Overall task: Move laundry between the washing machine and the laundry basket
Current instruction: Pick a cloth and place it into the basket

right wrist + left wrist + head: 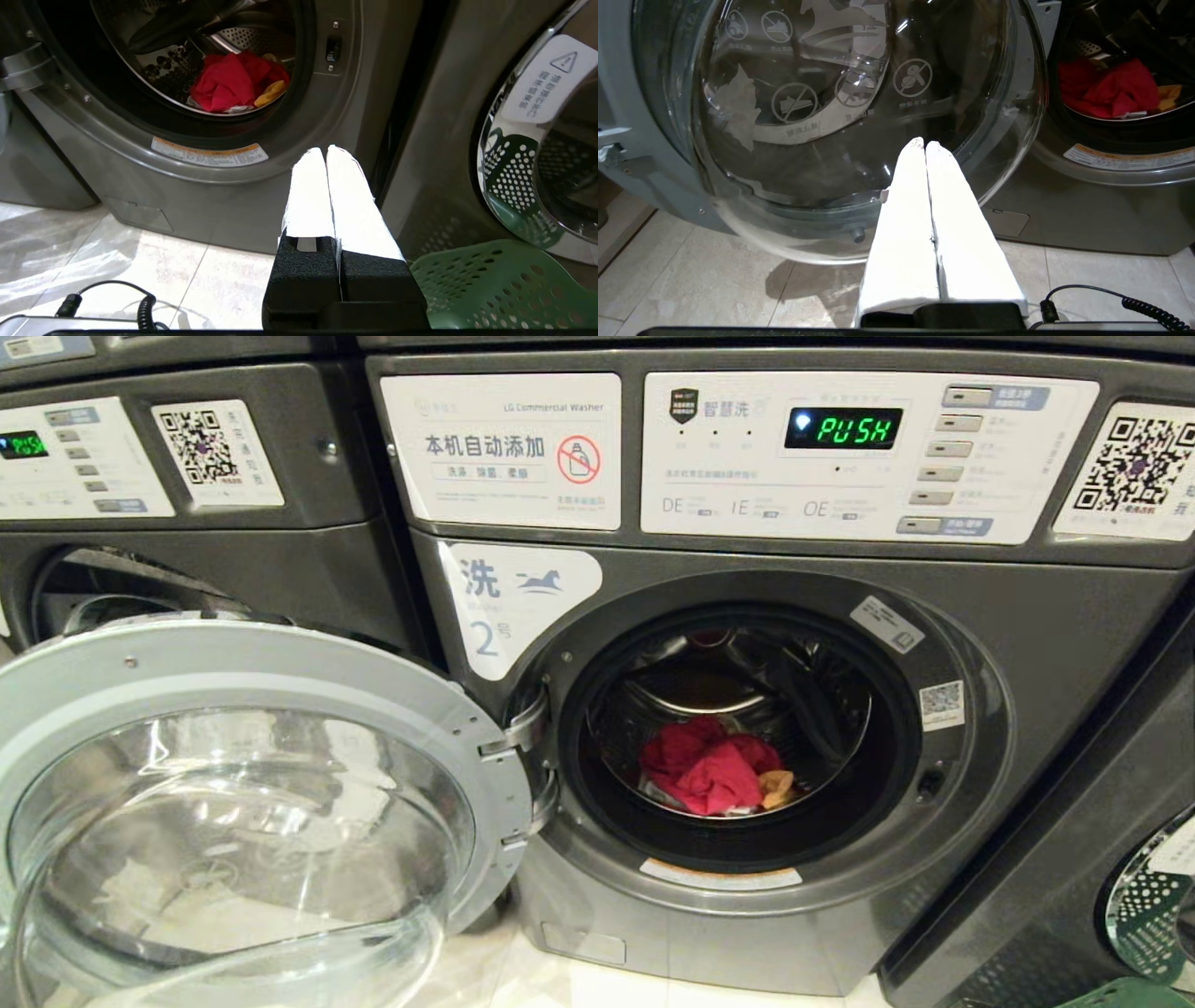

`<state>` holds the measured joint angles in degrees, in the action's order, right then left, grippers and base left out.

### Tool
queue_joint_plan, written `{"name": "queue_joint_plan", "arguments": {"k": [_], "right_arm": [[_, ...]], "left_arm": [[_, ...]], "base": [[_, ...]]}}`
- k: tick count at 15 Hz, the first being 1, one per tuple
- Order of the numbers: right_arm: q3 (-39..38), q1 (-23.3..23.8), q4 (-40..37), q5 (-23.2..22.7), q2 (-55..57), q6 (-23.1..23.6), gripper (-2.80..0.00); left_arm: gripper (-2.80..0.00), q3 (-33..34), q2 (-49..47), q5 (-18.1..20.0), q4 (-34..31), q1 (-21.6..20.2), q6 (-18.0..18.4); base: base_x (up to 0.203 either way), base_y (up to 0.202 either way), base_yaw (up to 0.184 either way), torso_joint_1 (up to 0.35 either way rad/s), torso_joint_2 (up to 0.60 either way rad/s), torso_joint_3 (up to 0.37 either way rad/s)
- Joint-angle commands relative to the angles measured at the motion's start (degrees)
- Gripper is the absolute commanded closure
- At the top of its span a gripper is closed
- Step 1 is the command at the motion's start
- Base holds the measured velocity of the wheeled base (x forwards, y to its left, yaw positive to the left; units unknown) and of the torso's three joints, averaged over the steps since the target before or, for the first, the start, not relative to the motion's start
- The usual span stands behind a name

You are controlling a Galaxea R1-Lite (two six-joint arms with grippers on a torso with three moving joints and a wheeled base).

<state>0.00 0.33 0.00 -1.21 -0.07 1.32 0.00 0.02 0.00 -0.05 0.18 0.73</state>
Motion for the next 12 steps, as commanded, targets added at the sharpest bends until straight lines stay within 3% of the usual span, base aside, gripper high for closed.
{"name": "queue_joint_plan", "arguments": {"k": [1,4,12], "right_arm": [[0.0,0.0,0.0,0.0,0.1,0.0,0.00],[0.0,0.1,0.0,0.0,0.1,0.0,0.00],[0.0,0.0,0.0,0.0,0.1,0.1,0.00]], "left_arm": [[0.00,0.0,0.1,0.0,0.0,0.0,0.0],[0.00,0.0,0.1,0.0,0.0,0.0,0.1],[0.00,0.0,0.1,0.0,0.0,-0.1,0.1]], "base": [[0.059,0.000,0.000,0.006,0.00,-0.002],[0.000,0.000,0.000,0.001,0.00,-0.029],[0.000,0.000,0.000,0.004,0.00,-0.185]]}}
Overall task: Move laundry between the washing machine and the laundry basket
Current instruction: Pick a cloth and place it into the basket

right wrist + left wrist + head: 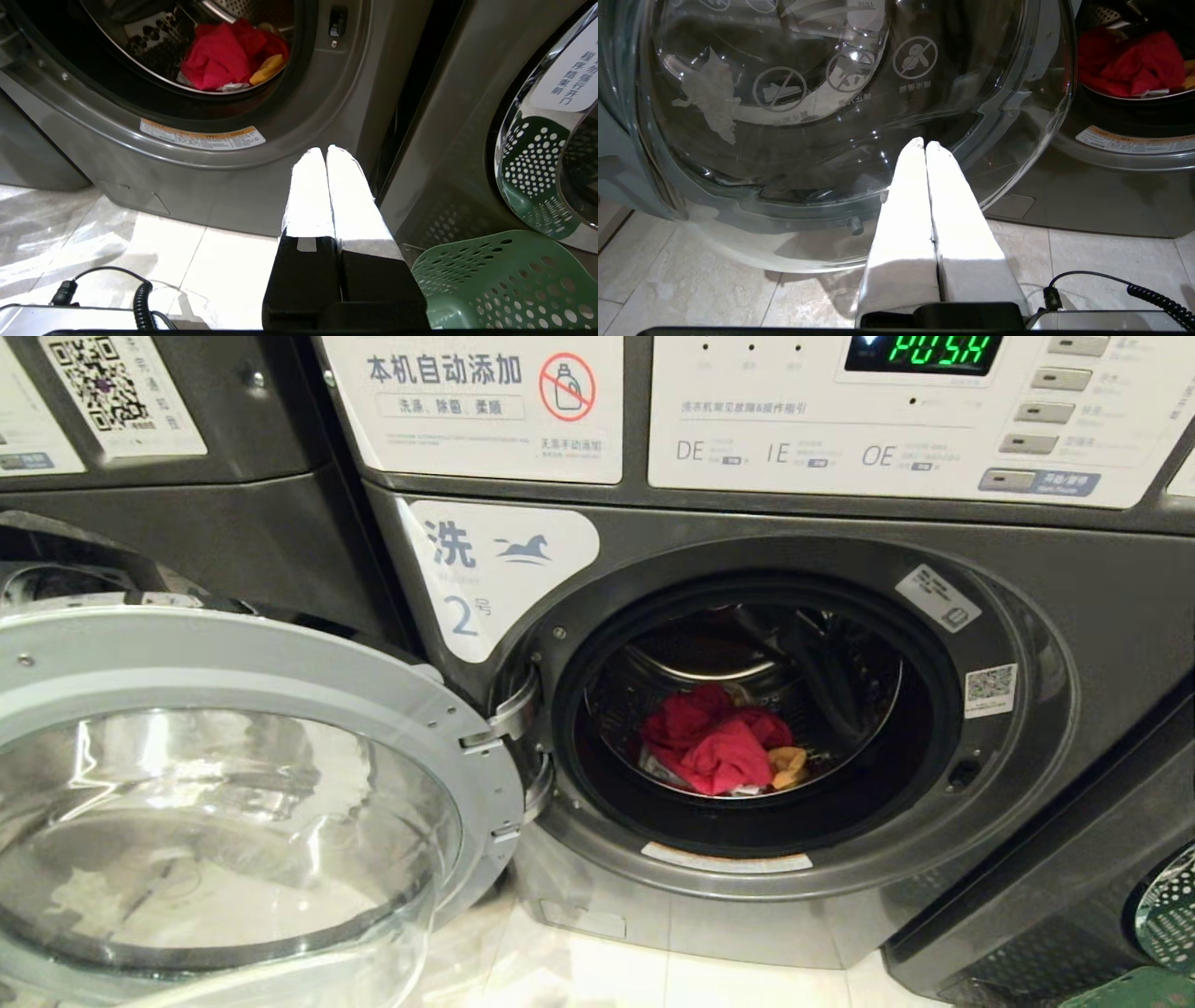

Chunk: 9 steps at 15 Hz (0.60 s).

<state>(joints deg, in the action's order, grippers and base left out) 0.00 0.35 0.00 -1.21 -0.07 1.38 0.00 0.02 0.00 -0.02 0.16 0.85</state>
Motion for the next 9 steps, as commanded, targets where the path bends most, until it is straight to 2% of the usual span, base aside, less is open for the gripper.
{"name": "queue_joint_plan", "arguments": {"k": [1,4,7,9], "right_arm": [[0.0,0.0,0.0,-0.1,0.1,0.0,0.00],[0.0,0.0,0.0,0.0,0.1,0.0,0.00],[0.1,0.0,-0.1,0.0,0.1,0.5,0.00],[0.3,0.0,-1.0,-1.0,0.7,4.6,0.00]], "left_arm": [[0.00,0.0,0.1,0.0,0.0,0.0,0.0],[0.00,0.0,0.1,0.0,0.0,0.0,-0.1],[0.00,0.0,0.1,0.0,0.0,0.0,-0.2],[0.00,0.0,0.1,0.0,0.0,-0.1,-0.3]], "base": [[0.000,0.000,0.000,-0.002,0.01,-0.202],[0.000,0.000,0.000,0.005,0.00,-0.201],[0.000,0.000,0.000,0.001,0.00,-0.094],[0.000,0.000,0.000,0.000,0.00,0.000]]}}
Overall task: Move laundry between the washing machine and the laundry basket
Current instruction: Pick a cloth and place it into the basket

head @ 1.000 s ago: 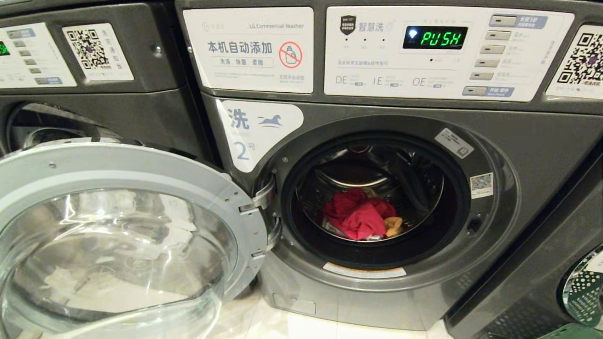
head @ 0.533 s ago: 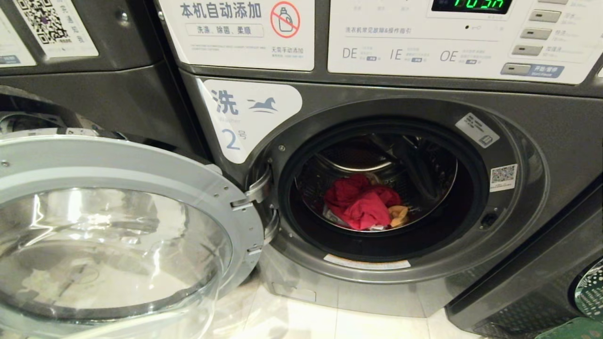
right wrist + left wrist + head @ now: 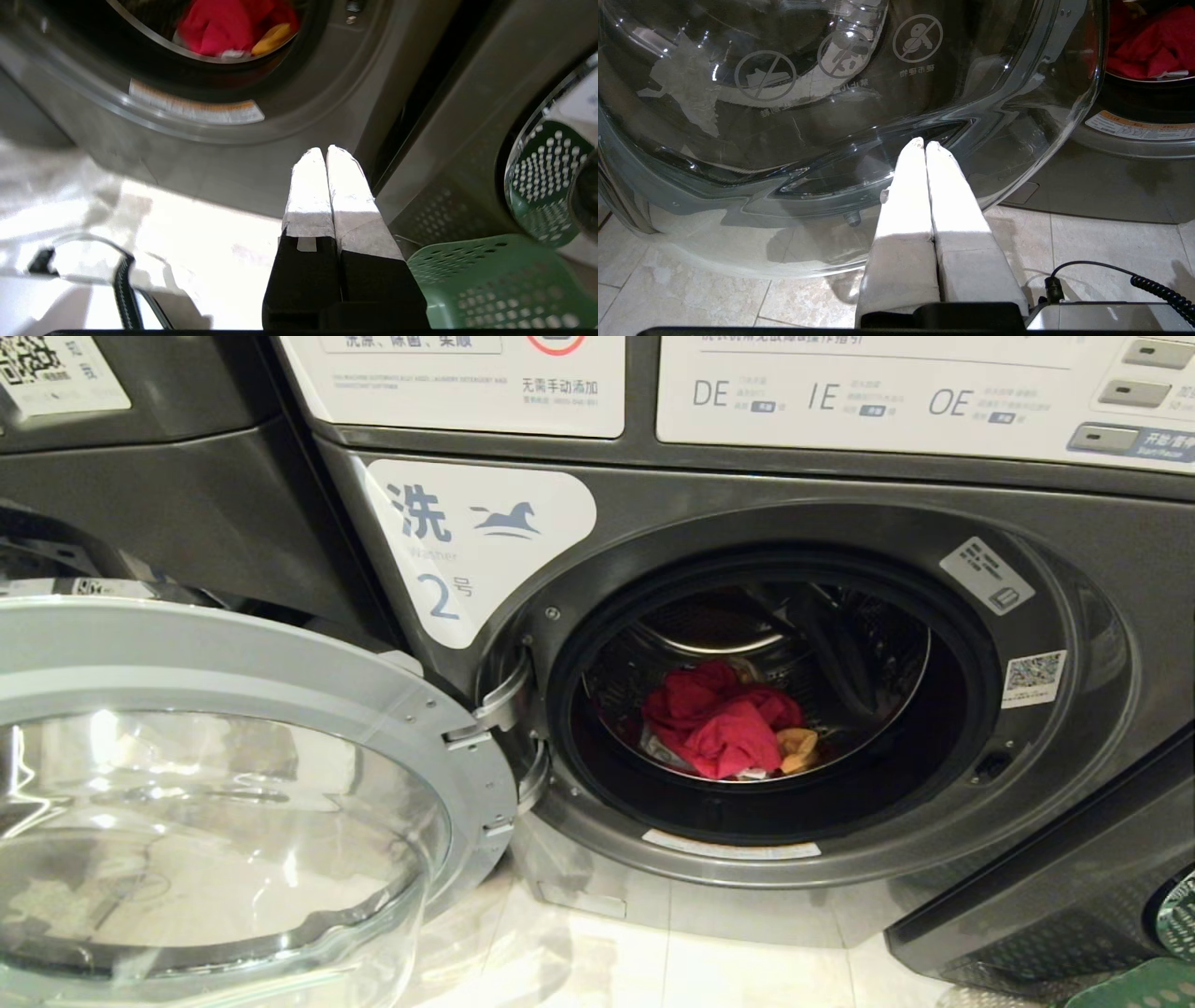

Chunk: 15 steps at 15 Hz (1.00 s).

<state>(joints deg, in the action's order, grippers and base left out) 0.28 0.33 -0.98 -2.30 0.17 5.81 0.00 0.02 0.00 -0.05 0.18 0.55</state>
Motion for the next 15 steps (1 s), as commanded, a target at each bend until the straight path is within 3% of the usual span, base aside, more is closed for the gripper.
{"name": "queue_joint_plan", "arguments": {"k": [1,4,7,9,11,15], "right_arm": [[0.9,0.0,-0.8,-0.6,0.8,3.4,0.00],[15.0,0.0,-5.4,-3.4,7.8,6.2,0.00],[35.7,-0.1,-11.6,-6.5,29.9,6.7,0.00],[45.4,-2.2,-15.2,-14.3,44.8,7.2,0.00],[49.7,-10.5,-17.7,-21.6,54.9,8.3,0.00],[52.4,-29.2,-18.4,-24.3,70.7,9.5,0.00]], "left_arm": [[0.00,0.0,0.1,0.0,0.0,-0.1,0.0],[0.00,0.0,0.1,0.0,0.0,0.0,0.2],[0.00,0.0,0.1,0.0,0.0,0.0,0.1],[0.00,0.0,0.1,0.0,0.0,0.0,0.1],[0.00,0.0,0.1,0.0,0.0,0.0,0.1],[0.00,0.0,0.1,0.0,0.0,0.0,0.1]], "base": [[0.000,0.000,0.000,0.000,0.00,0.000],[0.000,0.000,0.000,0.000,0.00,0.000],[0.000,0.000,0.000,0.000,0.00,0.000],[0.000,0.000,0.000,0.000,0.00,0.000],[0.000,0.000,0.000,0.000,0.00,0.000],[0.000,0.000,0.000,0.000,0.00,0.000]]}}
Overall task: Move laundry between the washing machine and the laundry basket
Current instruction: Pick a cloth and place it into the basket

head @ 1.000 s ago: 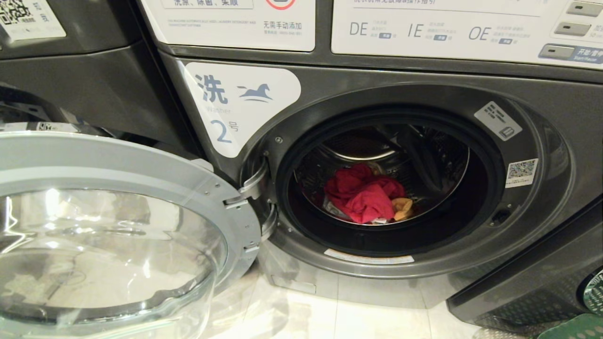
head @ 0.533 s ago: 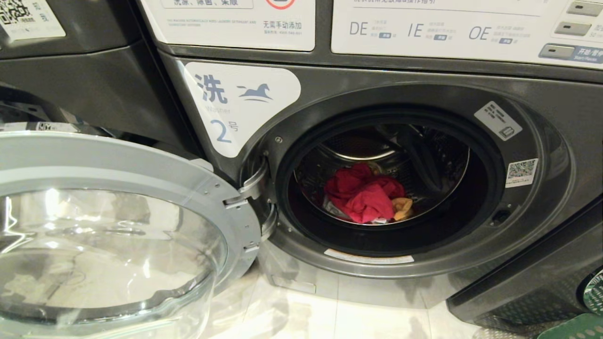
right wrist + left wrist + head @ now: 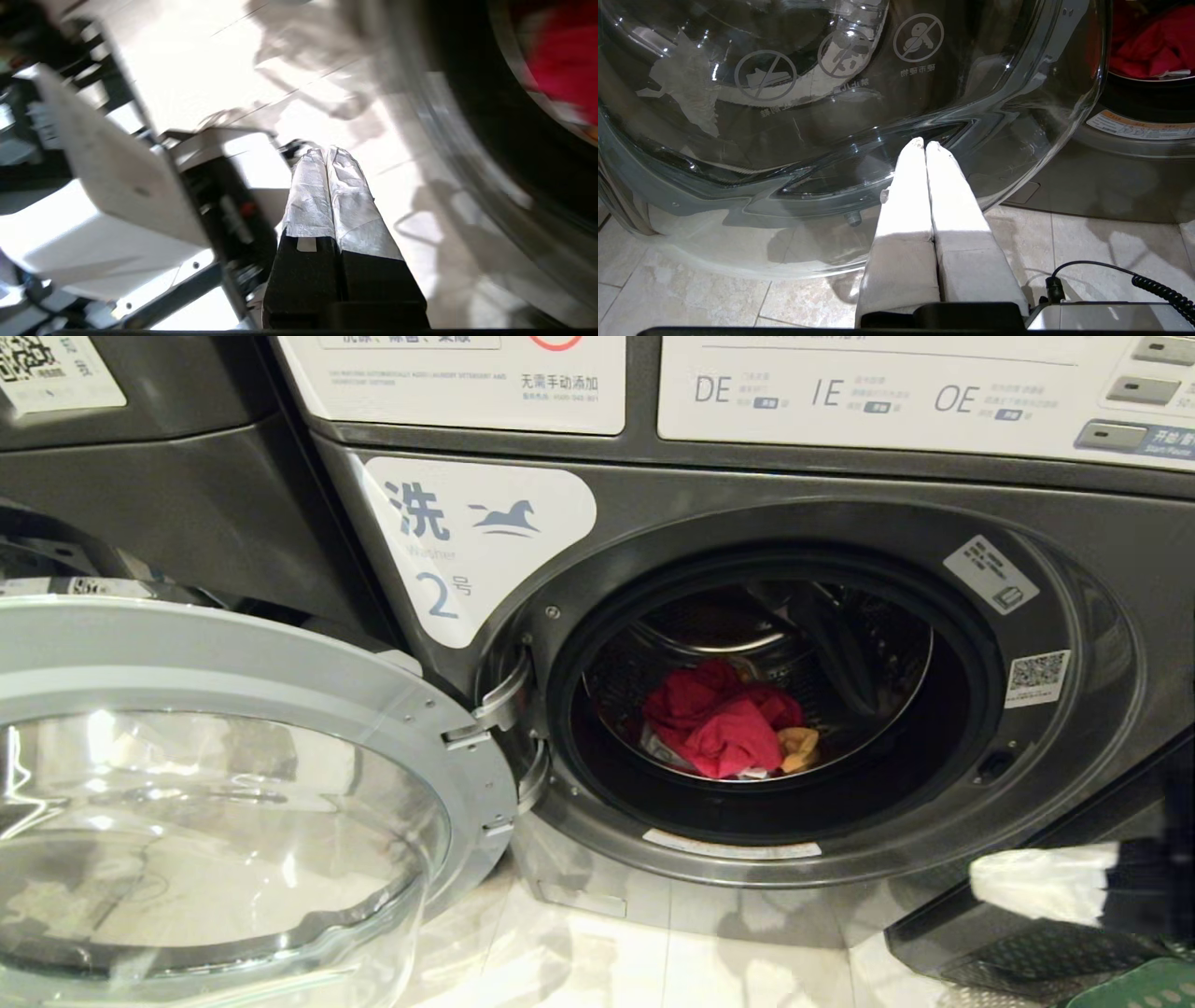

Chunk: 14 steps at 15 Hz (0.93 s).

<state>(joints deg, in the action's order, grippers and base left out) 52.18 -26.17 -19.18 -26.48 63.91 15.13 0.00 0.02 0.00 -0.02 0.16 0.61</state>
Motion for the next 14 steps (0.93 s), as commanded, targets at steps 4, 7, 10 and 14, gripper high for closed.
{"name": "queue_joint_plan", "arguments": {"k": [4,7,10,14], "right_arm": [[-6.7,-15.0,1.4,4.8,8.7,0.2,0.00],[-9.5,-16.5,3.4,10.0,13.5,-5.9,0.00],[-8.7,-16.6,12.0,11.9,21.6,-30.9,0.00],[-10.8,-17.5,34.5,29.2,34.8,-36.5,0.00]], "left_arm": [[0.00,0.0,0.1,0.0,-0.1,0.0,0.0],[0.00,0.0,0.1,0.0,0.0,0.0,0.0],[0.00,0.0,0.1,0.0,0.0,0.0,0.0],[0.00,0.0,0.1,0.0,0.0,0.0,0.0]], "base": [[0.000,0.000,0.000,0.000,0.00,0.000],[0.000,0.000,0.000,0.000,0.00,0.000],[0.000,0.000,0.000,0.000,0.00,0.000],[0.000,0.000,0.000,0.000,0.00,0.000]]}}
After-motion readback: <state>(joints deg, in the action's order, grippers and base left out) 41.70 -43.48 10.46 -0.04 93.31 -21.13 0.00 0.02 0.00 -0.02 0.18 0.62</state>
